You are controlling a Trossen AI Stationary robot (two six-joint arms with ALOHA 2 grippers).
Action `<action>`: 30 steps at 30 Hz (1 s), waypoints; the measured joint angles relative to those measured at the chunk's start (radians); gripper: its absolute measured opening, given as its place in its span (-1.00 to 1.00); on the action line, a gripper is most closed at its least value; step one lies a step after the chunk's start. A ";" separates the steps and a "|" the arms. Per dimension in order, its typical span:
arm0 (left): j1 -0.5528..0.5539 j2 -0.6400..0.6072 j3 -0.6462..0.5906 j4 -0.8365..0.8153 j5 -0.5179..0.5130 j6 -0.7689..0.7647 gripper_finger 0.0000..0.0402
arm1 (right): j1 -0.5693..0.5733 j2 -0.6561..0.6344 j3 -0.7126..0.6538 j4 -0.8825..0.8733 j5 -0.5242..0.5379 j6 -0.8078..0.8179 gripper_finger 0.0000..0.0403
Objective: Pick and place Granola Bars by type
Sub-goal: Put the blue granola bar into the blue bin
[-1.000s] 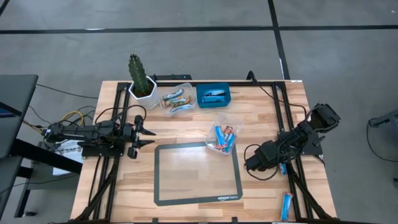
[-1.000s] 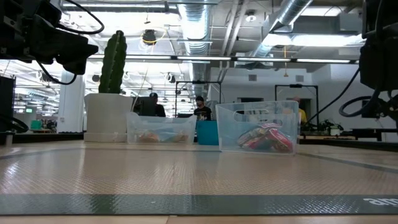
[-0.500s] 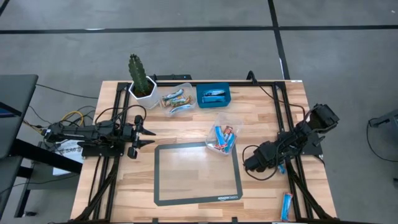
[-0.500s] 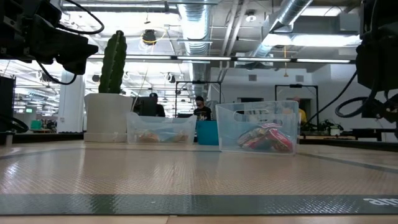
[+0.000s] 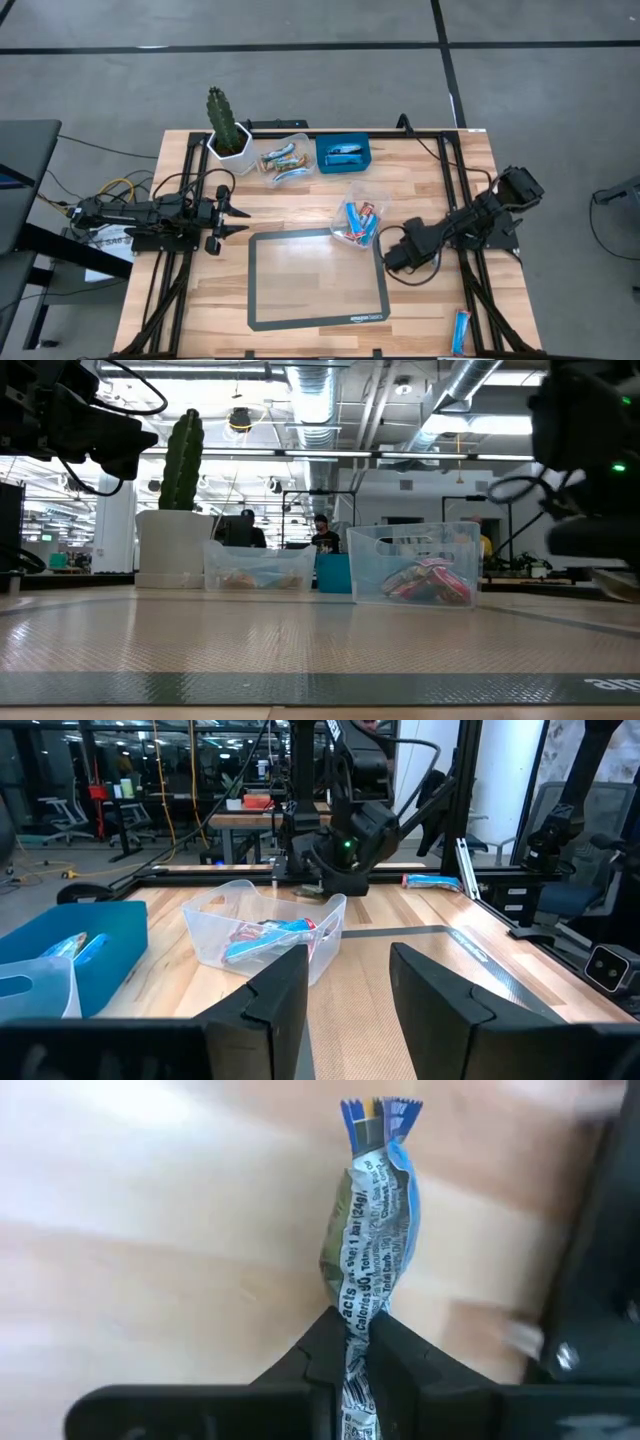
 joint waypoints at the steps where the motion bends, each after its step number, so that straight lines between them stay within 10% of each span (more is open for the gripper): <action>1: 0.000 0.000 0.000 0.000 0.000 0.001 -0.33 | -0.009 0.000 0.010 -0.001 0.029 0.000 -0.87; 30: 0.000 0.000 0.000 0.000 0.000 -0.003 -0.33 | -0.347 -0.002 0.168 -0.063 0.918 -0.063 -0.89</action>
